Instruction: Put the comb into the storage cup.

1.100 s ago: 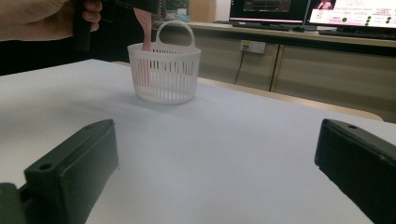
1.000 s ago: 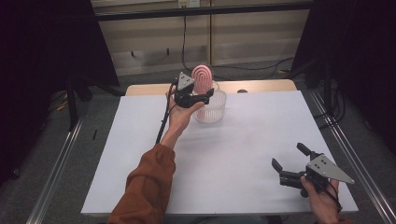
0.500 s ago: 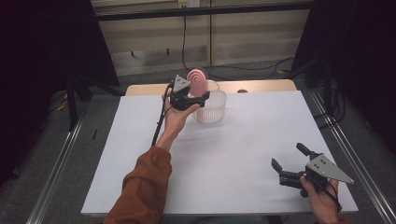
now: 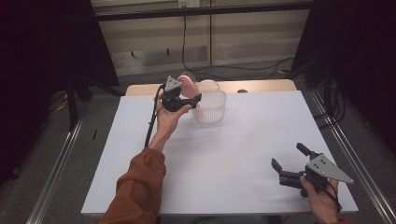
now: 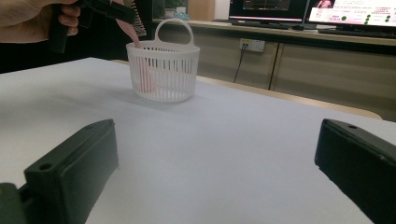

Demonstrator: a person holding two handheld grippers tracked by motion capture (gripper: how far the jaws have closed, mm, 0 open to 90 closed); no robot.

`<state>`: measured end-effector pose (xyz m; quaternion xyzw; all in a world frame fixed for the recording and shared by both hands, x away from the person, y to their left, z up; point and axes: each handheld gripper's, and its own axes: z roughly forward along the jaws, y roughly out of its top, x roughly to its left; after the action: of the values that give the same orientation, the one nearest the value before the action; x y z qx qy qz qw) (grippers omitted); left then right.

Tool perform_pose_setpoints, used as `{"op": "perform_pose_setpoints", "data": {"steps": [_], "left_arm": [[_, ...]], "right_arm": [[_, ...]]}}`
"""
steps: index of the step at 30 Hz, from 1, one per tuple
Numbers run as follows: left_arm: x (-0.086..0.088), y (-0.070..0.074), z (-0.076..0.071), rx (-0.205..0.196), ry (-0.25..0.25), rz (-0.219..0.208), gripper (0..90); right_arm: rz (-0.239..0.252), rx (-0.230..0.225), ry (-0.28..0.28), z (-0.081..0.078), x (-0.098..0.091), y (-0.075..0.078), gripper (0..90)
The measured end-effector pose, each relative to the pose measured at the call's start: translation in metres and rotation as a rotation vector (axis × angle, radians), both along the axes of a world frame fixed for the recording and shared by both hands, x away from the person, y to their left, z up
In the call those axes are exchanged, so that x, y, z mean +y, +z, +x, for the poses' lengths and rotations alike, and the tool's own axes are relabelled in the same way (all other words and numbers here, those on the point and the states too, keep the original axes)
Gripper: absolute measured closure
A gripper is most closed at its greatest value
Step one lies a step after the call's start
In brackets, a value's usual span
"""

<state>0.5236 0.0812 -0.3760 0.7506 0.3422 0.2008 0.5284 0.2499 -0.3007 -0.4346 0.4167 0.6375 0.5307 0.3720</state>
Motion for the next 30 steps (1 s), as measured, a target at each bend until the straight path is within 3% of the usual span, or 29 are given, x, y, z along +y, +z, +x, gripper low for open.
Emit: {"op": "perform_pose_setpoints", "data": {"steps": [4,13,18,24,28,30], "left_arm": [[0.006,-0.001,0.0,0.016,0.002,-0.012,18.8],[0.018,-0.001,0.001,0.021,0.013,0.004,16.9],[0.023,-0.001,0.003,0.07,-0.004,-0.053,16.8],[0.02,-0.006,0.005,0.09,-0.02,-0.069,20.2],[0.015,-0.01,0.007,0.086,-0.03,-0.045,20.2],[0.012,-0.013,0.008,0.093,-0.024,-0.062,20.1]], "right_arm": [[-0.002,-0.001,-0.002,0.0,0.0,0.0,0.0],[-0.002,0.001,-0.003,0.0,0.0,0.0,0.0],[0.0,0.002,-0.001,0.0,0.0,0.0,0.0],[-0.003,0.0,-0.002,0.0,0.0,0.0,0.0],[0.001,0.002,-0.002,0.0,0.0,0.0,0.0],[0.001,0.003,-0.003,0.0,0.0,0.0,0.0]]}}
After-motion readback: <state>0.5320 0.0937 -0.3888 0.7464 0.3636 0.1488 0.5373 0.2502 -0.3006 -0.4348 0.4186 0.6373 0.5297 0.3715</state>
